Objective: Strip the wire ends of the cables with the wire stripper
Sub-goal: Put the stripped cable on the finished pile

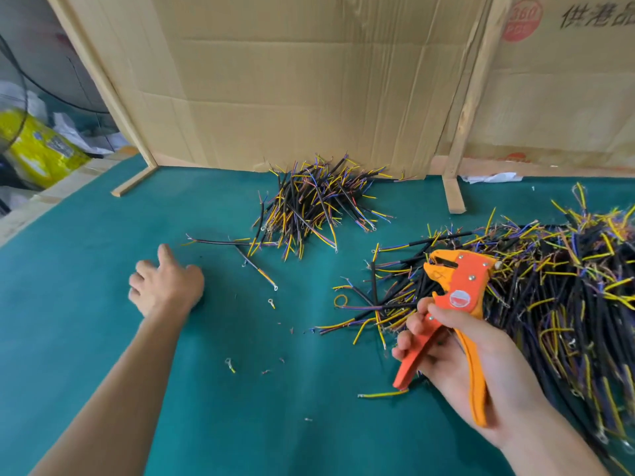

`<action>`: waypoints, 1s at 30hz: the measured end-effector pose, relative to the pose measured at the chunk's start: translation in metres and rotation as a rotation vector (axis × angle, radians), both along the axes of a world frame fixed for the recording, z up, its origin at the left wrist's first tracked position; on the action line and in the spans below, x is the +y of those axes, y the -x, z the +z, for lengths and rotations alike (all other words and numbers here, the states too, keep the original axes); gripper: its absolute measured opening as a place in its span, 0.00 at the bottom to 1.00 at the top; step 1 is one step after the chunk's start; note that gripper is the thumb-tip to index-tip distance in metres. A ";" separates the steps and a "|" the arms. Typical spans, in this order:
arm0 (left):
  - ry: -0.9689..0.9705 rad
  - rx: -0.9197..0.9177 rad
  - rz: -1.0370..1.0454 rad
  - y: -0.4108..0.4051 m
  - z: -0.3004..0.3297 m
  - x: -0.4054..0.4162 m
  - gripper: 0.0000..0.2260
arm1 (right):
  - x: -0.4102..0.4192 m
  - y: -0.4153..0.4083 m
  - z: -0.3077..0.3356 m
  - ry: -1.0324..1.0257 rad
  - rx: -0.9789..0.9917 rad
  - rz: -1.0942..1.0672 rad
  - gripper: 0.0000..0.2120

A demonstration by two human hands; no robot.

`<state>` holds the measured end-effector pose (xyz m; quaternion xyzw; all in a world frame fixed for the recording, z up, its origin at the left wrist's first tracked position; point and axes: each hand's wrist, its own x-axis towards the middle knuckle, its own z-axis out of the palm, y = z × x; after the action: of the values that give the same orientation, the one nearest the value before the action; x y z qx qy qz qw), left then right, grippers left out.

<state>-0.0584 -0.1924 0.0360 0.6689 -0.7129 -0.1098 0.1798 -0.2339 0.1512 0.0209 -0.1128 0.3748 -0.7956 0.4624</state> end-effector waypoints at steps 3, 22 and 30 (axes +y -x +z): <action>0.062 -0.066 -0.097 -0.006 -0.004 -0.017 0.16 | 0.000 0.000 0.001 0.007 -0.029 -0.003 0.21; -0.211 0.363 0.049 0.090 0.020 -0.049 0.17 | 0.006 -0.013 0.026 0.003 -0.077 -0.034 0.20; 0.358 0.669 -0.247 0.084 0.098 -0.029 0.10 | 0.006 -0.012 0.026 -0.027 -0.078 -0.039 0.17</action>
<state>-0.1422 -0.2217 0.1336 0.4637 -0.6979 -0.2163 0.5010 -0.2218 0.1572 0.0466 -0.0680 0.3695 -0.8030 0.4626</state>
